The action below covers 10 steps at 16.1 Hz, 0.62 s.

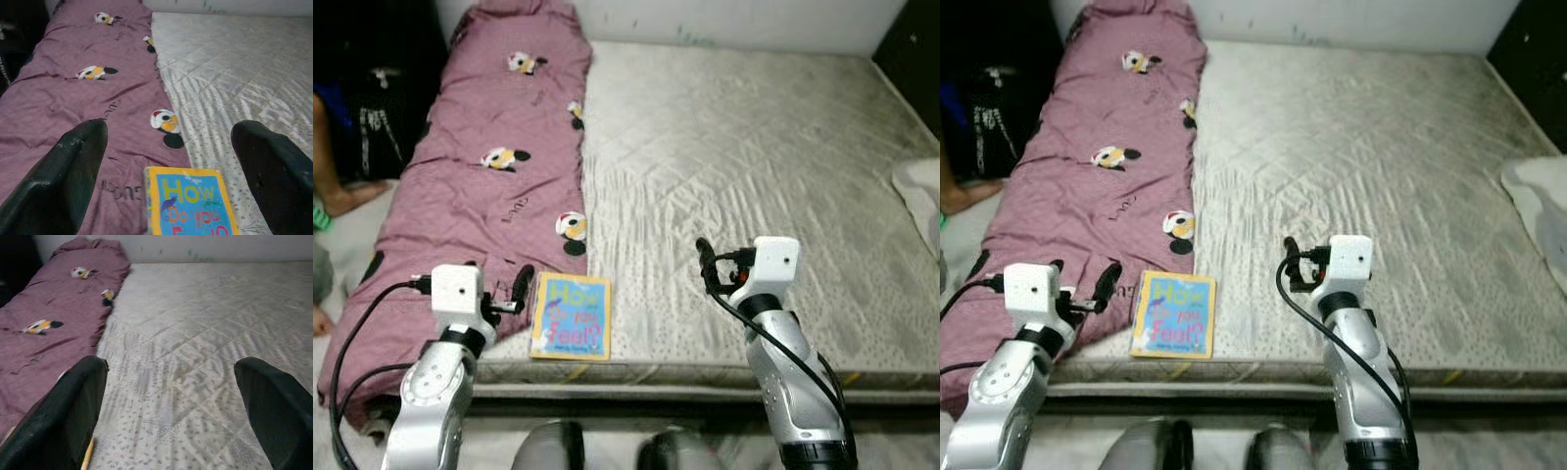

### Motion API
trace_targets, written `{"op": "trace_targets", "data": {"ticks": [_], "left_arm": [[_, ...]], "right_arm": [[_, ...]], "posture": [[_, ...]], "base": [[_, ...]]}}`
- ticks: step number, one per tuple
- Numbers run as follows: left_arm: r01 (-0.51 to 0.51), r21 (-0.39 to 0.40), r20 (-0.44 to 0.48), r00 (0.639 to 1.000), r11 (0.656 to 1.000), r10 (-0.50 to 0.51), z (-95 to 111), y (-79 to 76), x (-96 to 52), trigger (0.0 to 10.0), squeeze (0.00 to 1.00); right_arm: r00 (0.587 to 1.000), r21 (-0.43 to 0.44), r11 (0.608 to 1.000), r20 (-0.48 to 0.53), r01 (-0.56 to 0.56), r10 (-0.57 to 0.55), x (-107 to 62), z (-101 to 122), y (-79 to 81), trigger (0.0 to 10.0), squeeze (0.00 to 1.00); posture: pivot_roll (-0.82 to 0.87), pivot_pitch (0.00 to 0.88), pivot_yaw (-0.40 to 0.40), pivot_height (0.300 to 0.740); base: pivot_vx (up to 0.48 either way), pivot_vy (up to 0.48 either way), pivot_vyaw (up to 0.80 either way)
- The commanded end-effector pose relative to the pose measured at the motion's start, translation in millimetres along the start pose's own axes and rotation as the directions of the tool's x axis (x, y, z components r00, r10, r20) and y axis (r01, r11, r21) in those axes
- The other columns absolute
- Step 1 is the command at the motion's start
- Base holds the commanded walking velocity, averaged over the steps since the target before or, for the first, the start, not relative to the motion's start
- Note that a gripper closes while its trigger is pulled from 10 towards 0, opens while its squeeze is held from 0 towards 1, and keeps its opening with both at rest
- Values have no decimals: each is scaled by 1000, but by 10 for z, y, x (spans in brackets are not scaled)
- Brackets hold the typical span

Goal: Clean up the room

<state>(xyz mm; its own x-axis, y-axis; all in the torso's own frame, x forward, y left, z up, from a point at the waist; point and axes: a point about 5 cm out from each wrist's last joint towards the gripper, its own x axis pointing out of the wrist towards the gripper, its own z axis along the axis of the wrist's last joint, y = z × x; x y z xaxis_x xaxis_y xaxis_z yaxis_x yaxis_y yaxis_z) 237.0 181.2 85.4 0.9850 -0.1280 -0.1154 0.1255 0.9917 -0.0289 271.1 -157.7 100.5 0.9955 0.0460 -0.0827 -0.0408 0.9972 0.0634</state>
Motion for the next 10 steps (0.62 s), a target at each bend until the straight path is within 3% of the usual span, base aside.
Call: {"op": "trace_targets", "data": {"ticks": [1,4,10], "left_arm": [[-14,14,-5,1000,1000,14,-5,42,-16,10000,0],[-23,13,-1,1000,1000,23,9,46,-6,10000,0],[-32,-28,-7,999,999,32,27,32,-59,10000,0]], "right_arm": [[1000,10,1000,-8,21,-21,-10,-18,-37,10000,0],[1000,2,1000,-15,22,-22,0,-18,-48,10000,0],[1000,-10,1000,-25,17,-17,-40,-43,-53,10000,0]], "posture": [[34,112,-46,740],[37,121,-46,740],[36,156,-50,740]], "base": [[0,0,0],[0,0,0],[0,452,0]]}}
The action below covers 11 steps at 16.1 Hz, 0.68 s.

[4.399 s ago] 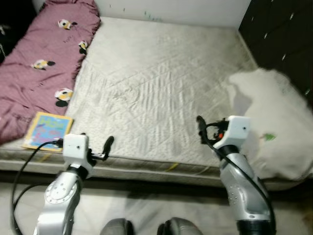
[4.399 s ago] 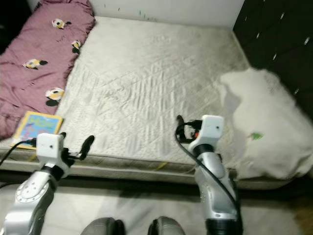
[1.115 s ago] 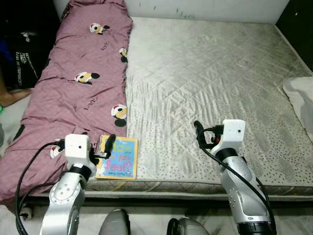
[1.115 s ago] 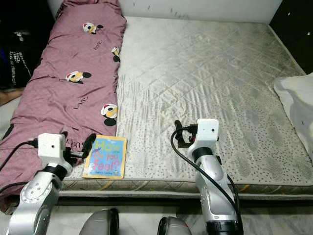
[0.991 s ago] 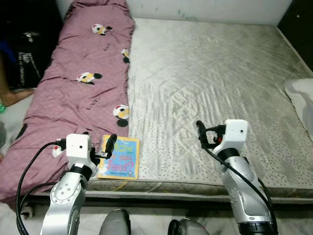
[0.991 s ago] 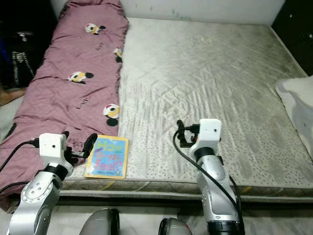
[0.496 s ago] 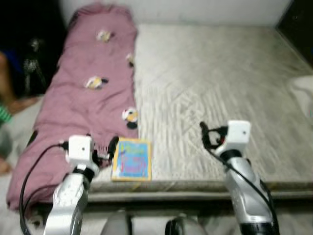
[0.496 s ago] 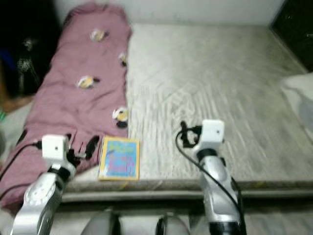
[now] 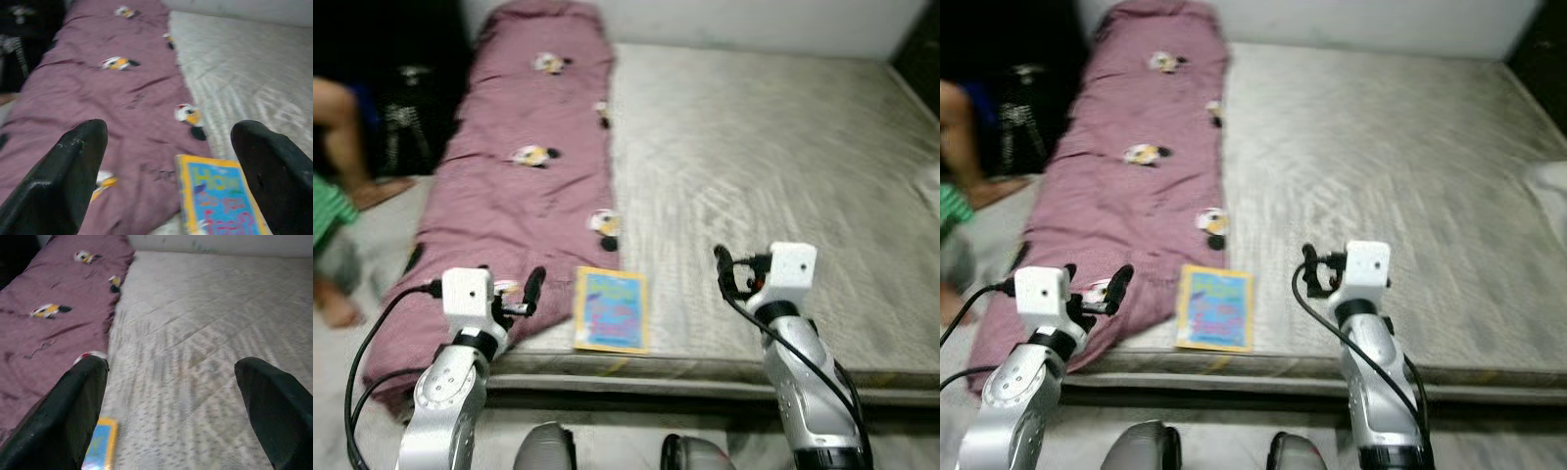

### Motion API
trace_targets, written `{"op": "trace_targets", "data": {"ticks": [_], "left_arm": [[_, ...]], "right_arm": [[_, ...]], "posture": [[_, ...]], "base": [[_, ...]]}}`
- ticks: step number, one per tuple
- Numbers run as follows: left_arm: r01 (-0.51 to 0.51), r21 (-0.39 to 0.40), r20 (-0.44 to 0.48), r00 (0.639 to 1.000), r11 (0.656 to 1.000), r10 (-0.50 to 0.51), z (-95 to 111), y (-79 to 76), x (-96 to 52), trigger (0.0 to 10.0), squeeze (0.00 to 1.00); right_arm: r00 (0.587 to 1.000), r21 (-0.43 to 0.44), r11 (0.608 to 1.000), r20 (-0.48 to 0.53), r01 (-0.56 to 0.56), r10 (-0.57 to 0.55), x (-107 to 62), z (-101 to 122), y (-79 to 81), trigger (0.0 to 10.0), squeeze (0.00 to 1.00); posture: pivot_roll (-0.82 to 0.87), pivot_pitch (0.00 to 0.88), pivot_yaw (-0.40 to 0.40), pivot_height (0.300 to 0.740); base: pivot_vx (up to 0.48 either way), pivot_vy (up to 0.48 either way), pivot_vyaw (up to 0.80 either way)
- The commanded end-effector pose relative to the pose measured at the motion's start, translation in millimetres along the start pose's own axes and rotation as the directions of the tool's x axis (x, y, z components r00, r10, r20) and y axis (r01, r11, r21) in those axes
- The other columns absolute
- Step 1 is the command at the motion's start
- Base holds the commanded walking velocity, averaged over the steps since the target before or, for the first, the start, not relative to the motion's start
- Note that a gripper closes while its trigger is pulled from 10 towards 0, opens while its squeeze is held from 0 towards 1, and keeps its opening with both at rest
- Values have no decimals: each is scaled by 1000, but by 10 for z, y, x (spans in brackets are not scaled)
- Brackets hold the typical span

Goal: Clean up the room

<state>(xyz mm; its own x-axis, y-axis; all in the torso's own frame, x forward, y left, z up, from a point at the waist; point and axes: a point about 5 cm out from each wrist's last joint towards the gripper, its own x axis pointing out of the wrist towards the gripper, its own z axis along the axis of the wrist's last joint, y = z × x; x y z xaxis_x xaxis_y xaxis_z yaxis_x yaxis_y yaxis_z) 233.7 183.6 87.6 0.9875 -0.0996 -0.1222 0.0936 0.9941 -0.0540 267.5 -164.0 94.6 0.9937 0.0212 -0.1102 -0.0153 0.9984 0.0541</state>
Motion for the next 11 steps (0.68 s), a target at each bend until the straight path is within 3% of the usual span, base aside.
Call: {"op": "trace_targets", "data": {"ticks": [1,3,6,9,11], "left_arm": [[-2,-2,-1,1000,1000,2,10,10,-19,10000,0],[-4,3,7,1000,1000,4,27,9,-9,10000,0],[-26,41,13,1000,999,25,39,55,0,10000,0],[-15,-12,9,1000,1000,15,78,102,64,10000,0],[-16,-2,18,1000,1000,16,101,115,82,10000,0]], "right_arm": [[1000,-6,1000,0,-9,9,-10,13,11,10000,0],[1000,-6,1000,0,-2,2,-13,13,6,10000,0],[1000,-3,1000,-2,15,-15,-41,-7,-16,10000,0],[1000,9,1000,4,21,-21,-44,-4,-21,10000,0],[1000,15,1000,-1,25,-25,-45,-7,-19,10000,0]], "posture": [[35,157,-48,740],[33,158,-48,740],[32,156,-48,740],[30,149,-51,740],[29,152,-50,740]], "base": [[0,480,0],[0,480,0],[0,0,0],[0,0,0],[0,0,0]]}}
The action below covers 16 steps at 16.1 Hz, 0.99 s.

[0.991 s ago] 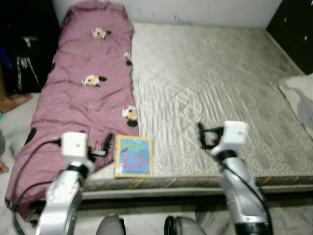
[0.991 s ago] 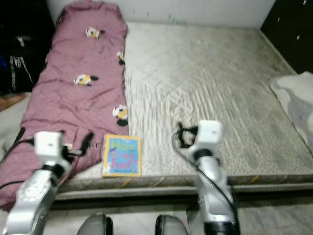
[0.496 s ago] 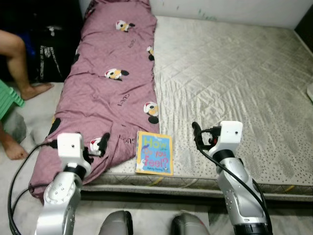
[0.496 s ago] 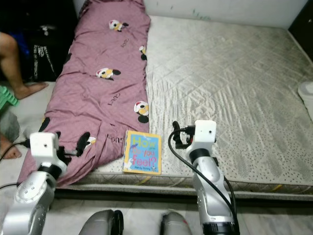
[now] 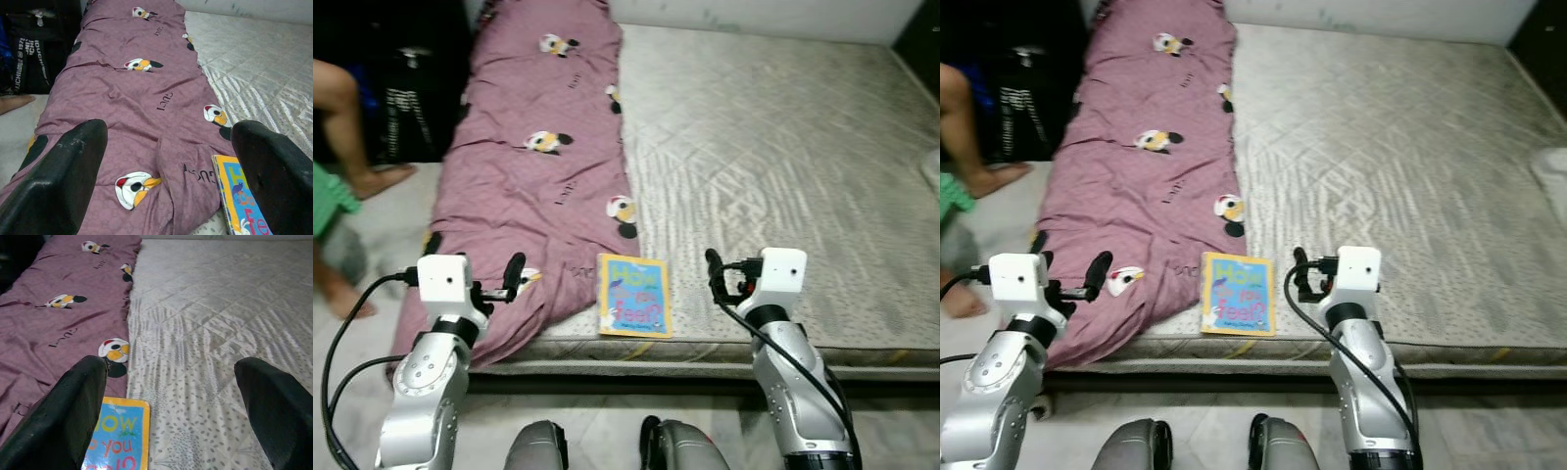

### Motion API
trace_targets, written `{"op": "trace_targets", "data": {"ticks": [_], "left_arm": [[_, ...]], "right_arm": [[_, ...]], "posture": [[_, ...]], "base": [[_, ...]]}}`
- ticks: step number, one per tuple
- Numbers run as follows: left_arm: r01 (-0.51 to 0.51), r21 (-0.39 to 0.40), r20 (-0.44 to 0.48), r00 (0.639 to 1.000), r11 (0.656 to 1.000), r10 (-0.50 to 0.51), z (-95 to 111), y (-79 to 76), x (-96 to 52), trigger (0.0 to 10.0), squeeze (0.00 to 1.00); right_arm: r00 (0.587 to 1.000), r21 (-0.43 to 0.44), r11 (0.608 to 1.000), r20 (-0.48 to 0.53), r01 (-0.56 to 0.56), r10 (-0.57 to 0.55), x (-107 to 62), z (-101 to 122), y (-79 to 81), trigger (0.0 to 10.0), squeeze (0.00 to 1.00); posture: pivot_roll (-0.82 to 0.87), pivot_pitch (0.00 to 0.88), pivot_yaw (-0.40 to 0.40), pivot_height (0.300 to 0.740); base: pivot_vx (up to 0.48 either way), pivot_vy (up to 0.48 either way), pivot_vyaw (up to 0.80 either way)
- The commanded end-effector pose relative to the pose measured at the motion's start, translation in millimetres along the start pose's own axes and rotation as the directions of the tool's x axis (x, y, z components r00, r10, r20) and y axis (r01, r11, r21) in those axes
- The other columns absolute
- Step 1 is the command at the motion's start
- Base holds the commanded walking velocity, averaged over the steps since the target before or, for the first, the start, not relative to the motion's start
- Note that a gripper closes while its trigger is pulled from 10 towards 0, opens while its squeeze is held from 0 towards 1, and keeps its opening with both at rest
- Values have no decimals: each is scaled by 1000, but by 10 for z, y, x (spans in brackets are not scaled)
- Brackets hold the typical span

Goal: Clean up the room

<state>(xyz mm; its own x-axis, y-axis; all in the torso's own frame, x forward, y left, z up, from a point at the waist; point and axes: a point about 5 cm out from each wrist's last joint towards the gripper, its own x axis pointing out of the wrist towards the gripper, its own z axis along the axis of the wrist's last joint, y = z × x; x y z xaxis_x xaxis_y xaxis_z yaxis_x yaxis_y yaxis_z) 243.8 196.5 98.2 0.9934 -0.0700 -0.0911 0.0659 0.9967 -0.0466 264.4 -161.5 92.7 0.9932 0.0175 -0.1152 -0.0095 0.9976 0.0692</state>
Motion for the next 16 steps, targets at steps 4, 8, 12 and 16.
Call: {"op": "trace_targets", "data": {"ticks": [4,8,12,16], "left_arm": [[26,-7,-31,999,1000,-27,-45,-46,-16,10000,0],[7,5,-22,1000,1000,-7,-56,-50,-20,10000,0],[-1,-5,-27,1000,1000,1,-97,-88,-74,10000,0],[2,-18,-22,1000,1000,-3,-93,-100,-79,10000,0]], "right_arm": [[1000,6,1000,-9,27,-27,-15,-1,-54,10000,0],[1000,-2,1000,-2,27,-27,-3,10,-54,10000,0],[1000,12,1000,5,24,-24,-16,19,-52,10000,0],[1000,14,1000,3,21,-21,-17,19,-52,10000,0]], "posture": [[31,153,-51,740],[34,151,-54,740],[34,151,-54,740],[33,156,-53,706]], "base": [[0,0,-711],[0,0,-600],[0,0,0],[0,0,0]]}}
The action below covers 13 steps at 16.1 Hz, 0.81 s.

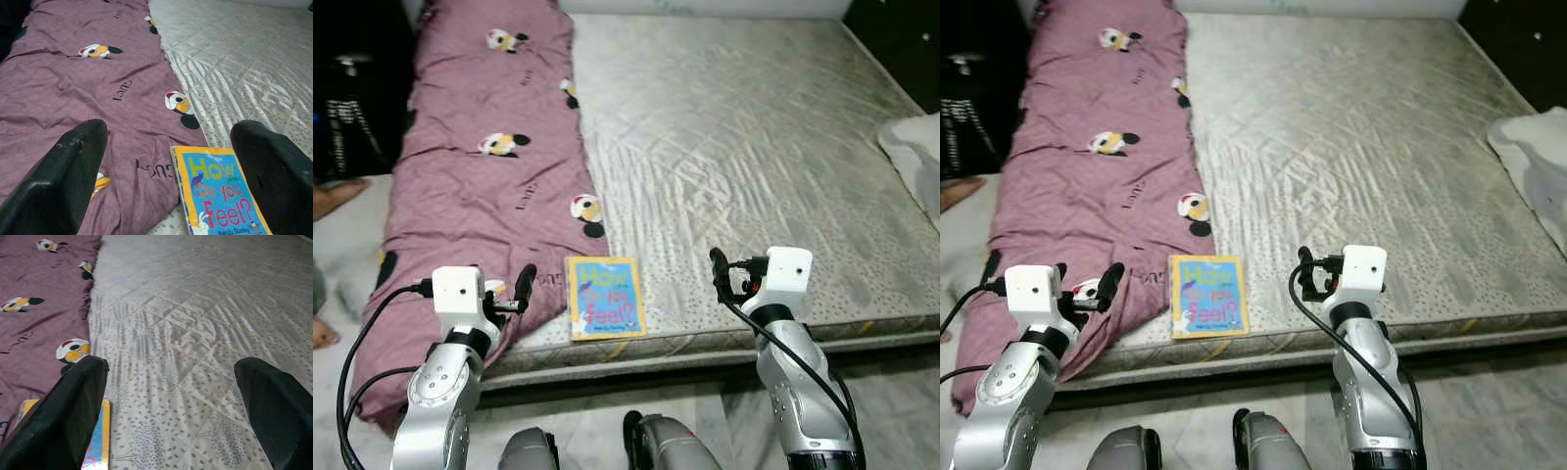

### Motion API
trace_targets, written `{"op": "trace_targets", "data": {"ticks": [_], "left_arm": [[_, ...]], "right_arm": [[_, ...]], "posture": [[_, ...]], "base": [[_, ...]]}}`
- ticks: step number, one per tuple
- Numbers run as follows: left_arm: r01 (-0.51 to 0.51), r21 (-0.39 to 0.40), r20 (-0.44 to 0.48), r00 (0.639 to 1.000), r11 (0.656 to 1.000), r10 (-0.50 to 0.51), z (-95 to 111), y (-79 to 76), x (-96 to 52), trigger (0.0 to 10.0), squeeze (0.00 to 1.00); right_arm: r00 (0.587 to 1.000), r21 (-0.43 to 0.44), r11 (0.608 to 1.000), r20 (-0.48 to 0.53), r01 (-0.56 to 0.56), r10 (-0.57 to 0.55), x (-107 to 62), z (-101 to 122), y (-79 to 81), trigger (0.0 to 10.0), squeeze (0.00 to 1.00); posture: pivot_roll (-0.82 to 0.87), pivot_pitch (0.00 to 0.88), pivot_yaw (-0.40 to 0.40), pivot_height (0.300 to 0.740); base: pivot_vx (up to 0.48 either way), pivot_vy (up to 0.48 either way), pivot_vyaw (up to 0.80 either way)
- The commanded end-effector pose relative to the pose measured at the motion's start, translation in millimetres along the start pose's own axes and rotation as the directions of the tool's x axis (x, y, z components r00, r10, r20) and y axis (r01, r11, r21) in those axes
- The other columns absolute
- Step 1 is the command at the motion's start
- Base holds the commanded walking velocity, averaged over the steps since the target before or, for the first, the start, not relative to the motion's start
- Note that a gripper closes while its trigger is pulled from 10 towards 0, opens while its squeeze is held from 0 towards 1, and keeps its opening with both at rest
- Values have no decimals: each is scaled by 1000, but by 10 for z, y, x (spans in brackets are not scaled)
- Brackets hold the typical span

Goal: Clean up the room

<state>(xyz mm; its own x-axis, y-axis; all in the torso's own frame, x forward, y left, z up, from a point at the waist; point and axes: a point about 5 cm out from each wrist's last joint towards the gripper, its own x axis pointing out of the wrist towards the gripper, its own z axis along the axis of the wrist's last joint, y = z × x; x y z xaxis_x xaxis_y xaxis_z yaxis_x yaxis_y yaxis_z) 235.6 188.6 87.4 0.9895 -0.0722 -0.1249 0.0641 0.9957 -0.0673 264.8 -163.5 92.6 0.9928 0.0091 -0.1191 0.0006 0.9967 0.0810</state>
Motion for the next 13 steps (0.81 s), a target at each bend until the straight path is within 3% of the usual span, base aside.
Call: {"op": "trace_targets", "data": {"ticks": [1,5,13], "left_arm": [[2,1,14,1000,1000,-2,26,-23,-16,10000,0],[3,-3,14,1000,1000,-3,27,-21,-14,10000,0],[24,-16,32,999,1000,-23,47,-40,-1,10000,0]], "right_arm": [[1000,1,1000,7,12,-12,-21,17,-30,10000,0],[1000,2,1000,8,9,-9,-21,15,-29,10000,0],[1000,-8,1000,4,2,-2,-4,15,-31,10000,0]], "posture": [[33,156,-53,697],[31,158,-54,658],[29,155,-58,658]], "base": [[0,0,0],[0,0,0],[0,0,0]]}}
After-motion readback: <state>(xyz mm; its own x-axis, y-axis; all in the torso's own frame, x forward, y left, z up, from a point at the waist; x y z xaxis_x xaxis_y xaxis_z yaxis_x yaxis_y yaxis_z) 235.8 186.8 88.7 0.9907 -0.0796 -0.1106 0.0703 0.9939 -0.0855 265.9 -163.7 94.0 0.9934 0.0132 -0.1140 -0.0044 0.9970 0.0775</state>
